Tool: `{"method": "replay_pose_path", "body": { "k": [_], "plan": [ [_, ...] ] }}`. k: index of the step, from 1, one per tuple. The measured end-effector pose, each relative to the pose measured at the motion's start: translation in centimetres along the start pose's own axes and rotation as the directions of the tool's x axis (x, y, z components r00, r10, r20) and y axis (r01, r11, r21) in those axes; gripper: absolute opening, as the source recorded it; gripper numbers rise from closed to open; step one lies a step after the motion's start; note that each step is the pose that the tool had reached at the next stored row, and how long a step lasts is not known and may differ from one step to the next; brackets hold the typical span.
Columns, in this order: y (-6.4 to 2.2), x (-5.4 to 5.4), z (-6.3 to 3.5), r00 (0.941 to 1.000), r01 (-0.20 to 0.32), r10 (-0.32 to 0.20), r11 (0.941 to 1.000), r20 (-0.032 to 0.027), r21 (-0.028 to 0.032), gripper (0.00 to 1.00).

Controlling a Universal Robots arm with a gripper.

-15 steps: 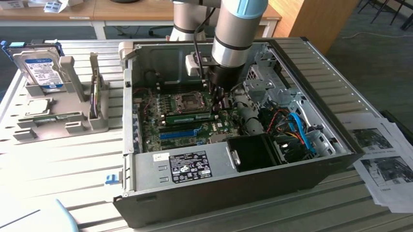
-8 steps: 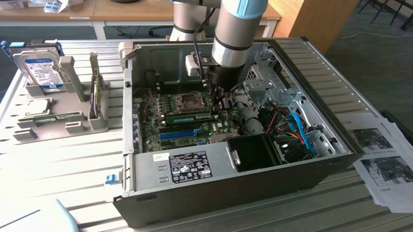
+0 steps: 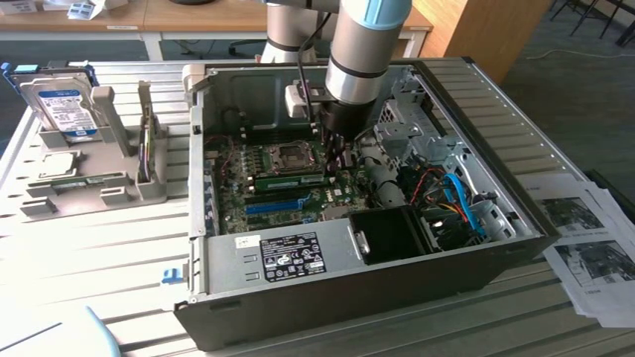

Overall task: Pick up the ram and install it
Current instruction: 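Press down the ram until it locks into place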

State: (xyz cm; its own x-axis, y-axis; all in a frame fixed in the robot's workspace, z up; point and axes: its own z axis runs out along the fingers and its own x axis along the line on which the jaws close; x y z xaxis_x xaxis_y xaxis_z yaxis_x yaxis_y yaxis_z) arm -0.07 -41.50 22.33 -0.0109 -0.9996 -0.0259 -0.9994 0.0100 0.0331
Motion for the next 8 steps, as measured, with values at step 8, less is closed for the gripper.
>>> {"method": "replay_pose_path", "body": {
  "k": [8],
  "plan": [
    [0.0, 0.0, 0.04, 1.0, 0.0, 0.0, 1.0, 0.0001, 0.0, 0.09]
  ]
}}
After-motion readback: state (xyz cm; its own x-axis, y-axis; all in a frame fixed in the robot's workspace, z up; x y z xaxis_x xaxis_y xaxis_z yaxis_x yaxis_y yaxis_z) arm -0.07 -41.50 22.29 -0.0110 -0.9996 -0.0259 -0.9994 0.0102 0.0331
